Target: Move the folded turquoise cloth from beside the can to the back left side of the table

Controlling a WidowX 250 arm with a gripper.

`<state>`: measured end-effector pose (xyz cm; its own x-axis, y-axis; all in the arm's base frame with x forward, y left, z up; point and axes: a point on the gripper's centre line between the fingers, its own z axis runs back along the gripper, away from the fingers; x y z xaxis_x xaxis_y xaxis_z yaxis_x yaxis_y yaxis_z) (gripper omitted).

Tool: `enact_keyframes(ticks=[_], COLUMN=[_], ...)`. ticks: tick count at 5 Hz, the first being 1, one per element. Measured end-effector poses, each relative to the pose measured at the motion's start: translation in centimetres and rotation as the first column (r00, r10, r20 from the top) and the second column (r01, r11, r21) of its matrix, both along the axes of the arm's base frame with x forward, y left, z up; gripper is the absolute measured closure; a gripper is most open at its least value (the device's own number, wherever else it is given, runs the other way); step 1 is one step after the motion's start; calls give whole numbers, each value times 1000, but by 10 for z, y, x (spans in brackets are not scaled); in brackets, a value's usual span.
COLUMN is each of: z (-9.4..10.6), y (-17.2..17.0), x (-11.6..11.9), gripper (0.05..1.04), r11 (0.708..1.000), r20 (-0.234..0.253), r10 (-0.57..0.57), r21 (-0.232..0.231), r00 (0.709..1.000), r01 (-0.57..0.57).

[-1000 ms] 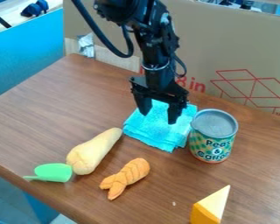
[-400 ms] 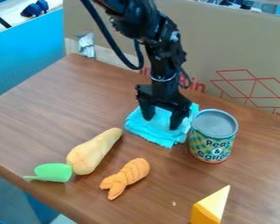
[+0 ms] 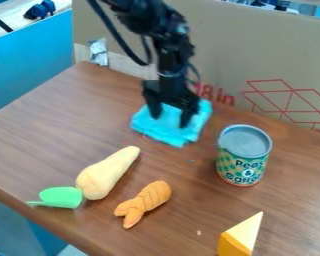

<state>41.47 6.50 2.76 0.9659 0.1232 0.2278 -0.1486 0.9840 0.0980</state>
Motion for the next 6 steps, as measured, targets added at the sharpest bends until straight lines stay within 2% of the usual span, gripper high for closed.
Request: enact_keyframes(ticks=[1,3,4,5,6], z=[6,1,4,9,10], y=[65,116,130,144,150], x=[0,-22,-34,-45,-53], gripper=[78,78,78,78,78], r11=[996,979,971,956,952], r20=[-33,-167,-220,-211,-191], r10=[88,206,239,295,304], r21=[17,31,68,74,45], r00=[996,964,946,932,933], r01=[-87,-204,-230,-285,-301])
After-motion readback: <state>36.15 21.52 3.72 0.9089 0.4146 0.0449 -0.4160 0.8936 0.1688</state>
